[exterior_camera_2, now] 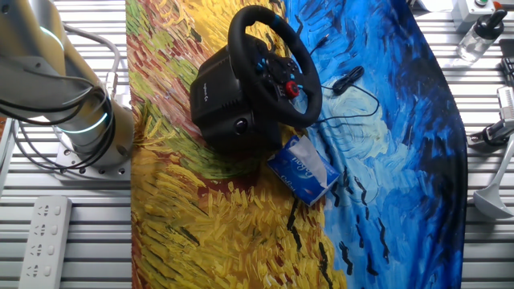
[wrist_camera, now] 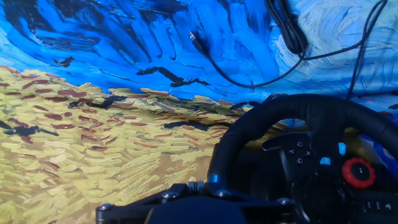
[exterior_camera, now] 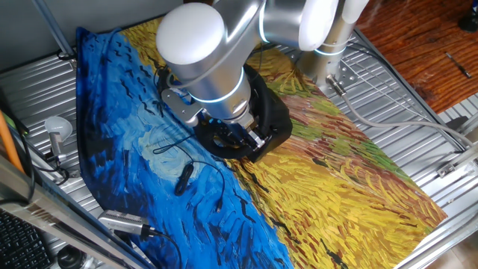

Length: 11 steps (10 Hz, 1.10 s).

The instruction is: Rotate the steering wheel 90 degrees clockwise

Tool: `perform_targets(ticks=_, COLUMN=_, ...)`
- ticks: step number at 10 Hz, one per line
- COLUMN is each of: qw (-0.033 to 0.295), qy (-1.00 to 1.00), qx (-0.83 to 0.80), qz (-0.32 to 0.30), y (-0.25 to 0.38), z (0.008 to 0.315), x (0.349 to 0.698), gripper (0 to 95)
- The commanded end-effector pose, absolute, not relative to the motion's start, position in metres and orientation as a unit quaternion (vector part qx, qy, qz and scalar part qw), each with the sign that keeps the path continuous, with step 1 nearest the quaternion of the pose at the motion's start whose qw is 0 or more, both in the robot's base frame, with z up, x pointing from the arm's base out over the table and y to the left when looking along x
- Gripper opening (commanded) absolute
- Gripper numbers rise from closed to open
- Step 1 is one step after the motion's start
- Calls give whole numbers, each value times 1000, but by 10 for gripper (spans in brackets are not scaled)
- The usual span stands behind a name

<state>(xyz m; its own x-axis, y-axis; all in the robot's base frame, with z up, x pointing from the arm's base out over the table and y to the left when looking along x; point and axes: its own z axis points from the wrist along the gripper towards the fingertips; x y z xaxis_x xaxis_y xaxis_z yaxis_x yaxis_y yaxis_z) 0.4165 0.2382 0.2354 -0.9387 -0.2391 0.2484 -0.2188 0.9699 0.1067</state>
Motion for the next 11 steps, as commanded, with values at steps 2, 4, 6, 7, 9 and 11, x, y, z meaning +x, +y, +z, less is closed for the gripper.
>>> perform_targets(ticks=2, qw=131, qy=-984, qx=116, qz=-40, y=237, z=235, x=415, gripper=0)
perform_targets(ticks=4, qw=128, qy=-984, qx=116, qz=-40, y=237, z=234, x=415, gripper=0)
perform_targets(ticks=6, qw=128, qy=-984, qx=116, qz=-41, y=237, z=234, x=415, gripper=0)
perform_targets(ticks=7, qw=128, qy=-984, qx=116, qz=-41, y=236, z=233, x=415, gripper=0)
perform_targets(ticks=9, qw=126, qy=-984, qx=116, qz=-41, y=236, z=233, x=414, gripper=0)
perform_targets(ticks=11, qw=126, qy=-984, qx=115, qz=-41, y=236, z=233, x=414, gripper=0)
